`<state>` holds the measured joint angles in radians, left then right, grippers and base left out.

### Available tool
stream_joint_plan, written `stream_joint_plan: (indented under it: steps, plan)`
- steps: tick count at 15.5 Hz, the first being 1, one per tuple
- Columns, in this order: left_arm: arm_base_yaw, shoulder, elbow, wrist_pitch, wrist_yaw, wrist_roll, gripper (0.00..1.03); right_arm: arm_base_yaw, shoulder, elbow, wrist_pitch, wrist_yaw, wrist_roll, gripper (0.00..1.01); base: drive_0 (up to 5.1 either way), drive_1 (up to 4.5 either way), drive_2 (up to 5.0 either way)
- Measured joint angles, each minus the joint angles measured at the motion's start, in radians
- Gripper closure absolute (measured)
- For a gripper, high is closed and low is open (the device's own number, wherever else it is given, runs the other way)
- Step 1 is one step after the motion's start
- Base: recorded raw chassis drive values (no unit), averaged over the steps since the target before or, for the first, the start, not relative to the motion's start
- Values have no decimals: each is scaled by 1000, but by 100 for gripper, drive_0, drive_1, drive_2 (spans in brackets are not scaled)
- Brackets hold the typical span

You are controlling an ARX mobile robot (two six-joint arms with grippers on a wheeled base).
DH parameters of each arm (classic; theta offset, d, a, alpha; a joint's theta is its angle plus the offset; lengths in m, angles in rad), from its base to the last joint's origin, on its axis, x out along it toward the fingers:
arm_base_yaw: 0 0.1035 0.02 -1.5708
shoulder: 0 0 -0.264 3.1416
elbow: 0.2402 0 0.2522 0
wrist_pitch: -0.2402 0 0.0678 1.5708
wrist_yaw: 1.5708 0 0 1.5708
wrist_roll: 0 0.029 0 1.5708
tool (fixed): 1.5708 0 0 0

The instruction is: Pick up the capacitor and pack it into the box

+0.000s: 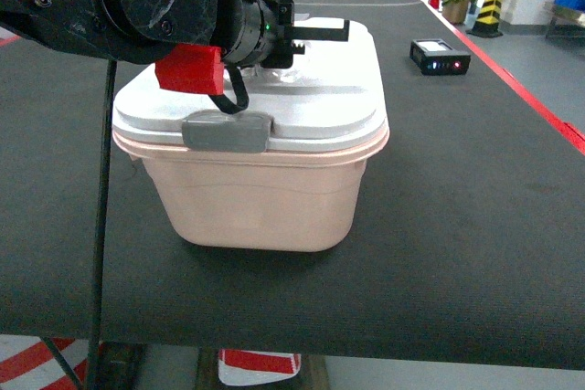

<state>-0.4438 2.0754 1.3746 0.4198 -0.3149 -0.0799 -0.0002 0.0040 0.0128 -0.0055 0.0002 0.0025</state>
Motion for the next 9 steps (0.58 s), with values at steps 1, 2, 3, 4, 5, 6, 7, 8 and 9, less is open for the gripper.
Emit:
stream_joint_plan:
  steps: [1, 2, 3, 4, 5, 6, 7, 8, 9]
  plan:
    - [-3, 0, -2, 0, -3, 0, 101, 0, 0, 0, 0, 0, 0, 3, 0, 0, 0]
    - [-8, -3, -9, 1, -4, 0, 101, 0, 0, 0, 0, 0, 0, 3, 0, 0, 0]
    - [-12, -8, -14, -1, -7, 1, 101, 0, 0, 0, 0, 0, 0, 3, 0, 0, 0]
    - [-18, -12, -19, -5, -6, 1, 101, 0, 0, 0, 0, 0, 0, 3, 0, 0, 0]
    - [-25, -12, -24, -4, -7, 0, 101, 0, 0, 0, 0, 0, 0, 3, 0, 0, 0]
    - [-27, -12, -25, -2, -7, 0, 101, 0, 0, 0, 0, 0, 0, 3, 0, 0, 0]
    - [-26, -12, -25, 1, -6, 0, 101, 0, 0, 0, 0, 0, 0, 3, 0, 0, 0]
    - [-26, -12, -26, 8, -4, 0, 95, 0, 0, 0, 0, 0, 0, 3, 0, 0, 0]
    - [-22, -12, -28, 16, -3, 0, 82, 0, 0, 0, 0, 0, 0, 3, 0, 0, 0]
